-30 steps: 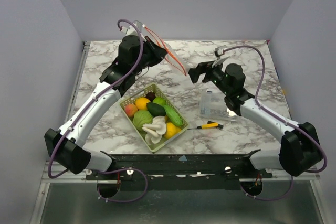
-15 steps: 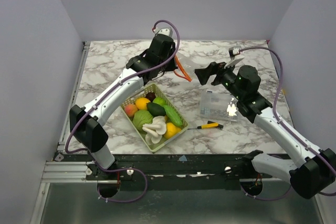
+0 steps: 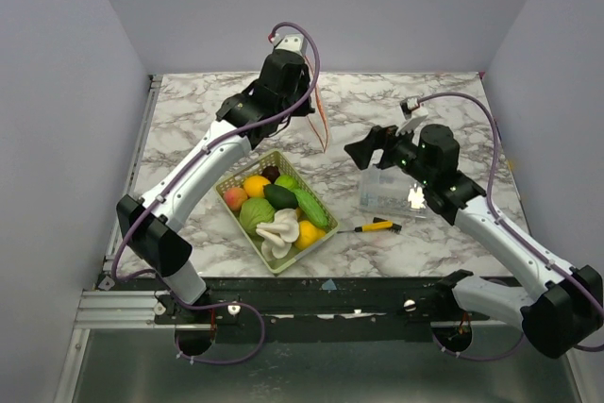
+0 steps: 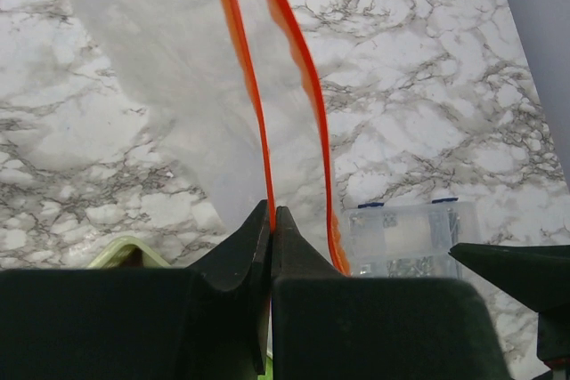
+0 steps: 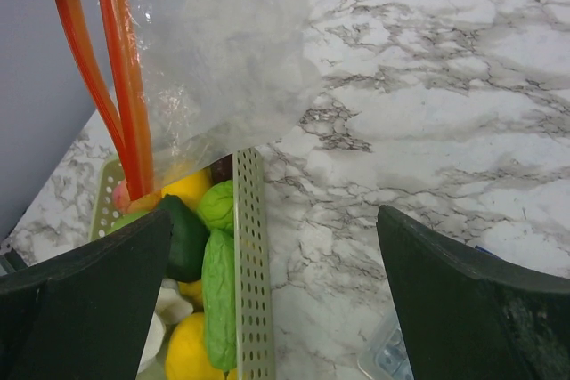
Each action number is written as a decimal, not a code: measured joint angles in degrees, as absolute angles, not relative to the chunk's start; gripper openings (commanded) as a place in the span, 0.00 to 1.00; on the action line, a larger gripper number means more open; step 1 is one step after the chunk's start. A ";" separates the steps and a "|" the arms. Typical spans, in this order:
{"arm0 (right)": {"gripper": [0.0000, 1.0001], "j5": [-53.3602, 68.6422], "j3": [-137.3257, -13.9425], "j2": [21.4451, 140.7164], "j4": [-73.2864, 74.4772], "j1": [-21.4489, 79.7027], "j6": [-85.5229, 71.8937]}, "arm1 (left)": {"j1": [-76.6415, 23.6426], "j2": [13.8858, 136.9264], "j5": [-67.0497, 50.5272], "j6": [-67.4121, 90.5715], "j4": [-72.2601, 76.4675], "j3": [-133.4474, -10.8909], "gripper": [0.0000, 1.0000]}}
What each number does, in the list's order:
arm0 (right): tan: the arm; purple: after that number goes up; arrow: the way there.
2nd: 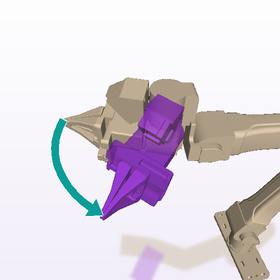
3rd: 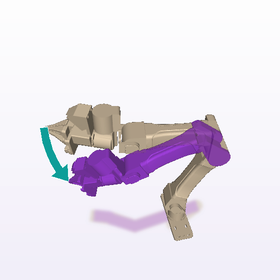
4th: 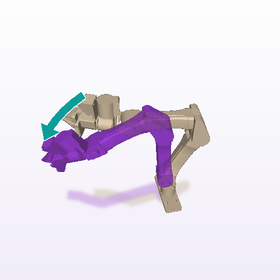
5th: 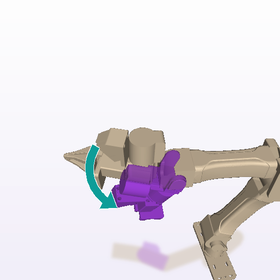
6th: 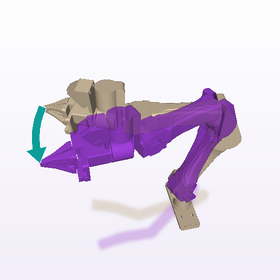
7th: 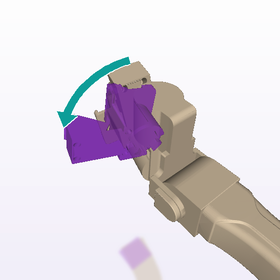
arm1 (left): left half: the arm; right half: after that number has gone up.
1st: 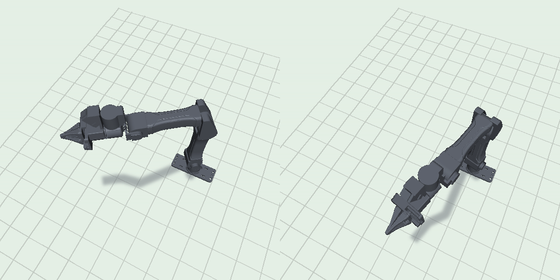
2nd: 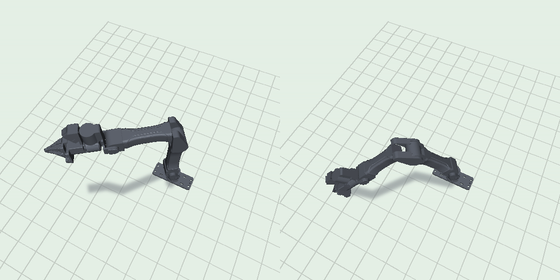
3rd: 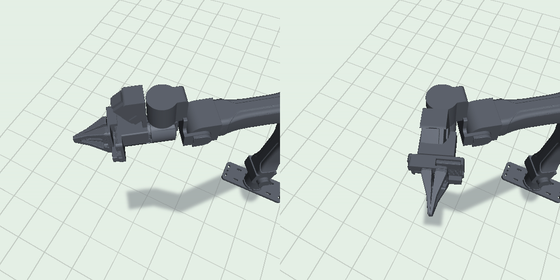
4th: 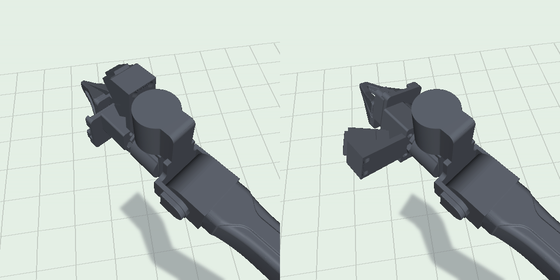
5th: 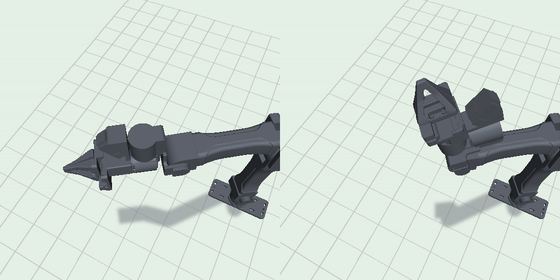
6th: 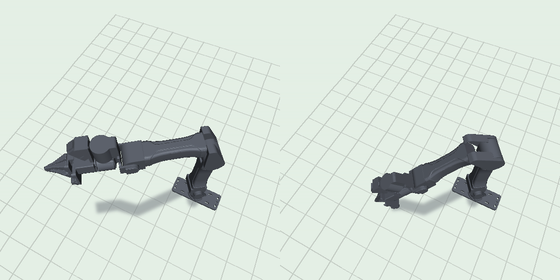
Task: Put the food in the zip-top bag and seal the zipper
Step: Adjust the zipper food storage bag at the center of the board.
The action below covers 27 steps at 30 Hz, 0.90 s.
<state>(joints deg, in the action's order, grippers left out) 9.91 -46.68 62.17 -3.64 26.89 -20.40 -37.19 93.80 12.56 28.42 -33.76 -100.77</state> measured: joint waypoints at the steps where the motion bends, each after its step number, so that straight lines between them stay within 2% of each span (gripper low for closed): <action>1: 1.00 9.89 -47.29 62.19 -3.46 26.89 -20.40 | -37.19 93.80 12.80 27.73 -34.09 -101.32 0.00; 6: 0.99 9.58 -51.20 63.48 -3.31 26.89 -21.30 | -37.12 93.78 11.92 25.58 -35.29 -102.30 0.00; 17: 0.94 4.80 -57.84 69.89 -3.20 27.24 -26.17 | -37.12 96.77 -1.13 30.87 -30.30 -96.05 0.00; 25: 0.83 -2.24 -58.81 70.94 -0.25 28.21 -25.43 | -37.12 101.12 -9.17 36.93 -24.60 -94.35 0.00; 27: 0.76 -3.75 -59.40 71.48 0.71 28.47 -24.99 | -37.12 101.54 -10.66 38.30 -23.31 -94.24 0.00</action>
<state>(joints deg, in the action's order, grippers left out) -3.75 -59.40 71.48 0.71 28.47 -24.99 -37.12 101.54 -10.66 38.30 -23.31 -94.24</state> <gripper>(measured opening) 0.836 0.011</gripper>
